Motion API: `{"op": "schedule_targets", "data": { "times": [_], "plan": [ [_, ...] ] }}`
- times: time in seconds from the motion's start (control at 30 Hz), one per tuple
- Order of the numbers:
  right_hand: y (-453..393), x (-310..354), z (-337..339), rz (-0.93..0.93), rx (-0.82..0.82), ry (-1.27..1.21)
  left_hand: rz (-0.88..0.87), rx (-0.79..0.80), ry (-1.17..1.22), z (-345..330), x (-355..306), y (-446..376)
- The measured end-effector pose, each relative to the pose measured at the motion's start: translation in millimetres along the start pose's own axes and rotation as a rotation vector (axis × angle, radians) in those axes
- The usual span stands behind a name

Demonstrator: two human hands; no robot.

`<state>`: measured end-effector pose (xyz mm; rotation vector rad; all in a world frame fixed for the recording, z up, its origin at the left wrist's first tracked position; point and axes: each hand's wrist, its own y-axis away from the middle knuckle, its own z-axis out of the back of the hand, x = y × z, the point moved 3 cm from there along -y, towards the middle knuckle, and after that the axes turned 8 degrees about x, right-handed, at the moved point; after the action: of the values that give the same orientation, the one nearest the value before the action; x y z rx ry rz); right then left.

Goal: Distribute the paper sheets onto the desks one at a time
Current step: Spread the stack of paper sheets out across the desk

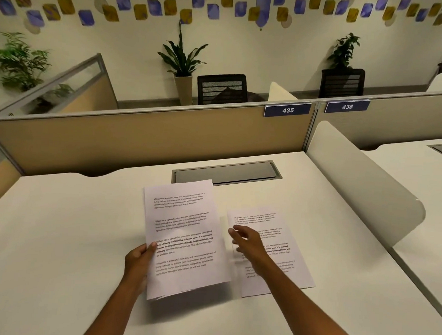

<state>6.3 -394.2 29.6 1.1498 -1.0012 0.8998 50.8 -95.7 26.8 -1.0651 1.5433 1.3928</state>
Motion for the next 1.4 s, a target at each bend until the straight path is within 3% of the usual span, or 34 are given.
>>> {"op": "schedule_targets", "data": {
  "times": [0.1,0.37,0.7,1.4],
  "plan": [
    [1.0,5.9,-24.5,0.023,0.033,-0.046,0.003,0.024,0.03,-3.3,-1.7,3.6],
    [-4.1,1.9,-41.9,0.055,-0.159,0.018,-0.016,0.085,0.058,3.5,-10.7,5.6],
    [5.7,16.0,-84.3,0.077,-0.126,0.009,-0.039,0.075,0.031,57.4,-23.9,2.9],
    [23.1,-4.9,-132.3,-0.041,-0.288,0.138,-0.07,-0.185,0.017,242.1,-43.6,-1.4]
  ]
}}
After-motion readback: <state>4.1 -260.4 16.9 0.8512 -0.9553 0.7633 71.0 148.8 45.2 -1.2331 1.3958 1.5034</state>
